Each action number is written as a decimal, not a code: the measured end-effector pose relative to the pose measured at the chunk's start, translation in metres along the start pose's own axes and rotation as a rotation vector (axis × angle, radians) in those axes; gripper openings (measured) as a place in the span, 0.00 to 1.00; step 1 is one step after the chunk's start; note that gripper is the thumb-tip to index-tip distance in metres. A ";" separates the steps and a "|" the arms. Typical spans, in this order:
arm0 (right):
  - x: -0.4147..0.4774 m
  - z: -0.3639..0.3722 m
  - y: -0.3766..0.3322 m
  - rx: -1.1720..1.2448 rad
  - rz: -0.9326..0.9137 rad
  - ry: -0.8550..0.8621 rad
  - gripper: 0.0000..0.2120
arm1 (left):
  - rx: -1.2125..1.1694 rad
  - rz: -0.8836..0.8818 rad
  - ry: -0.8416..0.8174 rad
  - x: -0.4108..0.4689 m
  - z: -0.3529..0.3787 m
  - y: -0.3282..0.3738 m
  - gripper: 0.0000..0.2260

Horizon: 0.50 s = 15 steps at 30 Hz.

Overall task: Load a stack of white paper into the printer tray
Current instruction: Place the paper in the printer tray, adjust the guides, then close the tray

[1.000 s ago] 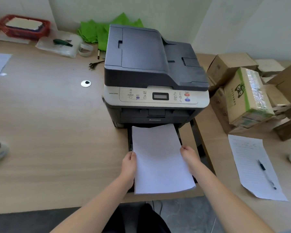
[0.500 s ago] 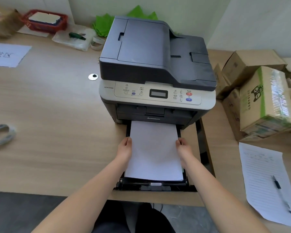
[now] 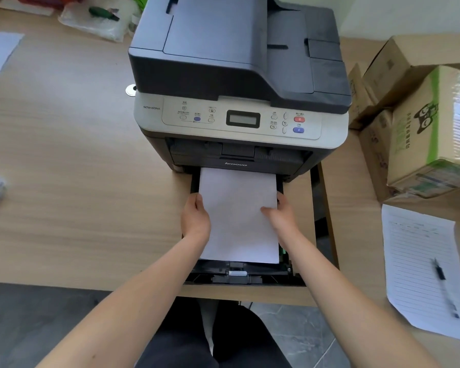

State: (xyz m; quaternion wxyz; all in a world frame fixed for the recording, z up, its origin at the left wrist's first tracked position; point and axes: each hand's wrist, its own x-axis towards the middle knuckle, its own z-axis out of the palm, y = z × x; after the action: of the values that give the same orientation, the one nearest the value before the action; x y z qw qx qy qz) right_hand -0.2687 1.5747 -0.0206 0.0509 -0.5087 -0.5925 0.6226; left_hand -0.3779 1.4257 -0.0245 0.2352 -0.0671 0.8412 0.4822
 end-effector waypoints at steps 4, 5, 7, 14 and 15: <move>-0.001 -0.006 0.008 -0.135 -0.018 -0.032 0.27 | 0.000 -0.013 -0.009 0.001 -0.001 0.001 0.14; -0.001 -0.006 0.009 -0.165 -0.028 -0.047 0.27 | 0.012 -0.012 -0.030 0.003 -0.003 0.003 0.13; -0.001 -0.008 0.011 -0.202 -0.032 -0.079 0.29 | 0.059 0.015 -0.081 0.007 -0.008 0.004 0.09; -0.013 -0.007 0.023 -0.198 -0.013 -0.091 0.30 | 0.141 0.093 -0.081 -0.003 -0.012 -0.011 0.09; -0.013 -0.006 0.023 -0.190 -0.024 -0.070 0.28 | 0.130 0.095 -0.079 -0.003 -0.013 -0.012 0.10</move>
State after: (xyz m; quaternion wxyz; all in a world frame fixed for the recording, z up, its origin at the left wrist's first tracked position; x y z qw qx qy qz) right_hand -0.2459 1.5637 -0.0303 -0.0109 -0.4818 -0.6563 0.5805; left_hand -0.3758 1.4086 -0.0271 0.2490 0.0075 0.8630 0.4395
